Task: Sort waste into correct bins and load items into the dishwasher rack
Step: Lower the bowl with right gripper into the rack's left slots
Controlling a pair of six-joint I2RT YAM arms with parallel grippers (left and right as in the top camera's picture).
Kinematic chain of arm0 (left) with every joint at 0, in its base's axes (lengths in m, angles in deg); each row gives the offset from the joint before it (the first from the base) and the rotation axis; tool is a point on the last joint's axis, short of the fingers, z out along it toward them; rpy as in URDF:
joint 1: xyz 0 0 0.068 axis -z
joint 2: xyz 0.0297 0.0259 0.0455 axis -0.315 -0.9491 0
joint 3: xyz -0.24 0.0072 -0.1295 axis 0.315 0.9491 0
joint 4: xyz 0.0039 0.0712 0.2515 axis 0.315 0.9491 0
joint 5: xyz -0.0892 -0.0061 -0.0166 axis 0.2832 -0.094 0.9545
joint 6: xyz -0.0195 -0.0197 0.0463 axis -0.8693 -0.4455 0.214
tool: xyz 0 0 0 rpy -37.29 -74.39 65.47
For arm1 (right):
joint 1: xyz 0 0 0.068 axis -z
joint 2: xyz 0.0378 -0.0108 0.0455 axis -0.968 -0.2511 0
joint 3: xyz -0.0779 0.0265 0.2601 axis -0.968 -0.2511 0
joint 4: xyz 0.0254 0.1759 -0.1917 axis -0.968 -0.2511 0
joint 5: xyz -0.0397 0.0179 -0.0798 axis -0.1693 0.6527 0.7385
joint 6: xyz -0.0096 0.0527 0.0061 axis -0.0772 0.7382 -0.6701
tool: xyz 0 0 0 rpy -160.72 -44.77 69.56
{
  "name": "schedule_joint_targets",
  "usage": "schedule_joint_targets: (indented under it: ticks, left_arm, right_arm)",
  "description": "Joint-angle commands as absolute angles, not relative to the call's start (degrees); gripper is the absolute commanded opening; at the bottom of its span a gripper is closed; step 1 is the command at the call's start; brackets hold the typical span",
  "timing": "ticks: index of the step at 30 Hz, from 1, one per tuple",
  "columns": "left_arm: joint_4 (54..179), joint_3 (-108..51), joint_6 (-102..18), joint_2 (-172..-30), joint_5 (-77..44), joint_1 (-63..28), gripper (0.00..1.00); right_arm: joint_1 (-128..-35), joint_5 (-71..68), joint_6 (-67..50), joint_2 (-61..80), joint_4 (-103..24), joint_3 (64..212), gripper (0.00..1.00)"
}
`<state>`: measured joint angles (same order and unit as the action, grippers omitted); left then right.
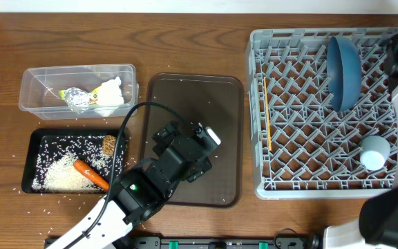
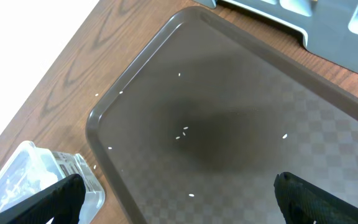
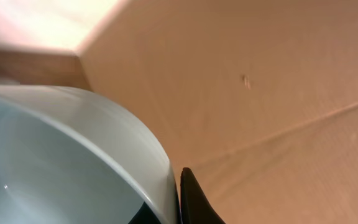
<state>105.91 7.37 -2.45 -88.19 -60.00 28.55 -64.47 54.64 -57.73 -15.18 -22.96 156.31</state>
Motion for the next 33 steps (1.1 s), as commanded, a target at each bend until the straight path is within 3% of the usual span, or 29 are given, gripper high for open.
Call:
schedule_joint_targets:
  ticks: [1,6,12,19,33]
  left_arm:
    - [105.91,6.34,-3.17,-88.52,-60.78,28.29,0.98]
    - [105.91,6.34,-3.17,-88.52,-60.78,28.29,0.98]
    - [105.91,6.34,-3.17,-88.52,-60.78,28.29,0.98]
    - [105.91,6.34,-3.17,-88.52,-60.78,28.27,0.98]
    - [105.91,6.34,-3.17,-88.52,-60.78,28.27,0.98]
  right_arm:
    - [-71.53,51.95,-52.03,-11.12,-23.68,156.72,0.01]
    - [-84.93,56.09,-52.07,-9.52,-25.39,156.72,0.01]
    - [-94.07,65.13,-51.83,-15.27,-28.03,156.72,0.01]
    - [-95.95,77.05,-52.40,-25.44,-28.34,156.72,0.01]
    - [-99.38,82.82,-52.82,-37.92,-35.60,156.72,0.01]
